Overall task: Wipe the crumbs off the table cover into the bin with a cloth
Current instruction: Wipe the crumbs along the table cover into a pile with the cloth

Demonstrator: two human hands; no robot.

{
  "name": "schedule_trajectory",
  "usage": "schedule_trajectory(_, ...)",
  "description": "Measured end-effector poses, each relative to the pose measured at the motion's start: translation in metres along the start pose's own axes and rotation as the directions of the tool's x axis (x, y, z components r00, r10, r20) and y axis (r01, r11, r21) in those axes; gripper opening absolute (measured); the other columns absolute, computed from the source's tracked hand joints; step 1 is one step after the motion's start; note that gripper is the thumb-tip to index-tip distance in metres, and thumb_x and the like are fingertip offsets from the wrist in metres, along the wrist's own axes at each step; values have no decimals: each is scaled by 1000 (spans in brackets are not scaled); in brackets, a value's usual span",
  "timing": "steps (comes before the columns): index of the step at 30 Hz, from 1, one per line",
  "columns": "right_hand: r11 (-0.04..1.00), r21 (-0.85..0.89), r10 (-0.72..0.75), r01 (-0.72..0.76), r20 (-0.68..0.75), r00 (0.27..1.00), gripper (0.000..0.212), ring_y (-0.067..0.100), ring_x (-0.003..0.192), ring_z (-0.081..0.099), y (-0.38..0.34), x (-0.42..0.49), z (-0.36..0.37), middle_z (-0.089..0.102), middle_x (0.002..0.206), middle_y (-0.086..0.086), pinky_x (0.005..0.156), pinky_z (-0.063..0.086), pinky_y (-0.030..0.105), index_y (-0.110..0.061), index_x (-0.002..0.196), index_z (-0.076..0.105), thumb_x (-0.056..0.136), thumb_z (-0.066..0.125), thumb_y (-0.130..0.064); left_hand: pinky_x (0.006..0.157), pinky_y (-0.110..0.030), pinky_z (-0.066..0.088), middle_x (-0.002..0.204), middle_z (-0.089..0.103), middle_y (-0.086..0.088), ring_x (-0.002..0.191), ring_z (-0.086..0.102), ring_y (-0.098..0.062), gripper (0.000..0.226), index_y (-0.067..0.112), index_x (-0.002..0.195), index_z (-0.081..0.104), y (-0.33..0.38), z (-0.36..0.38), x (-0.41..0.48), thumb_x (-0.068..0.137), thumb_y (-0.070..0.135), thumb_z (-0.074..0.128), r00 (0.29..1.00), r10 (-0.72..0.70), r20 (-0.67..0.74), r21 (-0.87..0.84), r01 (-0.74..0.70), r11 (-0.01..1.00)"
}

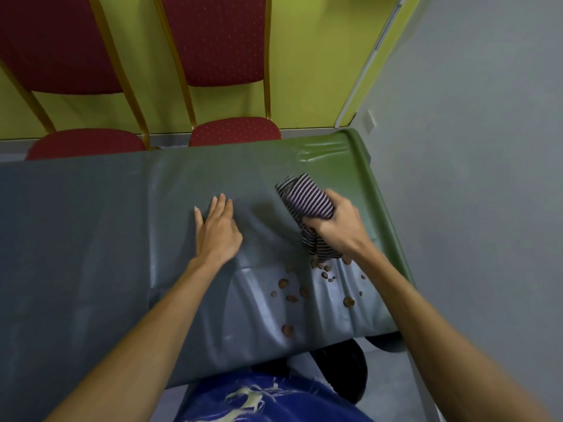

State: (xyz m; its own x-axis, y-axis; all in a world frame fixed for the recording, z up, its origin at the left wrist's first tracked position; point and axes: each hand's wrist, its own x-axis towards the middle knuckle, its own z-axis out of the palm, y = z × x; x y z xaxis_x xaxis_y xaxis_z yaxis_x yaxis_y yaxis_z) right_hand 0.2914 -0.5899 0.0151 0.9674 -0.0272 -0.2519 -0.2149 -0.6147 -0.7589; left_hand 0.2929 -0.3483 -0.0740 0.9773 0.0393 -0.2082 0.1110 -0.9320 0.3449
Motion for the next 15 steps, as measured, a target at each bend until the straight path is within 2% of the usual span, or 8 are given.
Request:
schedule_trajectory(1, 985, 154, 86, -83, -10, 996, 35, 20, 90, 70, -8, 1, 0, 74, 95, 0, 78, 57, 35, -17, 107, 67, 75, 78, -16, 121, -50, -5, 164, 14, -4, 152, 6, -16, 56, 9, 154, 24, -1, -4, -1, 100, 15, 37, 1000, 0, -5, -19, 0, 1000)
schedule_trajectory(3, 886, 416, 211, -206, 35, 977, 31, 22, 91, 73, -18, -2, 3, 77, 97, 3, 82, 59, 36, -12, 108, 70, 77, 77, -9, 120, -50, -6, 163, 18, -5, 152, 7, -16, 55, 8, 153, 27, -6, -10, -10, 100, 16, 38, 999, 11, -34, -55, -12, 998)
schedule_trajectory(6, 744, 591, 288, -313, 140, 947, 31, 26, 91, 75, -23, -18, 18, 77, 98, 8, 84, 60, 39, -5, 110, 69, 80, 75, -5, 120, -48, -7, 162, 21, -5, 152, 8, -17, 54, 7, 152, 31, -17, -11, -32, 99, 15, 41, 997, 9, -76, -113, -17, 993)
schedule_trajectory(9, 661, 629, 350, -409, 223, 910, 34, 33, 95, 73, -17, -40, 46, 75, 104, 16, 88, 59, 45, -1, 113, 66, 81, 74, -5, 121, -48, -3, 160, 27, -8, 152, 13, -19, 54, 4, 148, 37, -31, -4, -57, 96, 12, 46, 995, -20, -97, -175, 2, 985)
schedule_trajectory(12, 614, 594, 395, -519, 338, 854, 39, 33, 96, 73, -16, -63, 75, 76, 103, 16, 85, 60, 42, 0, 116, 65, 80, 77, -9, 121, -50, 3, 157, 34, -11, 150, 19, -23, 57, 2, 144, 44, -43, 3, -80, 90, 18, 40, 990, -51, -135, -206, 22, 978)
schedule_trajectory(14, 615, 558, 383, -558, 407, 829, 46, 28, 92, 74, -23, -75, 95, 77, 102, 13, 79, 61, 36, 0, 118, 65, 78, 82, -15, 121, -50, 6, 154, 38, -12, 149, 23, -24, 61, 0, 142, 46, -52, 7, -92, 86, 21, 35, 984, -70, -164, -211, 34, 977)
schedule_trajectory(15, 651, 517, 381, -556, 411, 828, 52, 25, 91, 74, -28, -80, 106, 76, 103, 10, 76, 61, 33, -2, 120, 63, 76, 85, -21, 121, -51, 9, 153, 39, -13, 148, 25, -26, 60, -2, 142, 46, -56, 10, -97, 87, 21, 35, 982, -73, -174, -206, 36, 978)
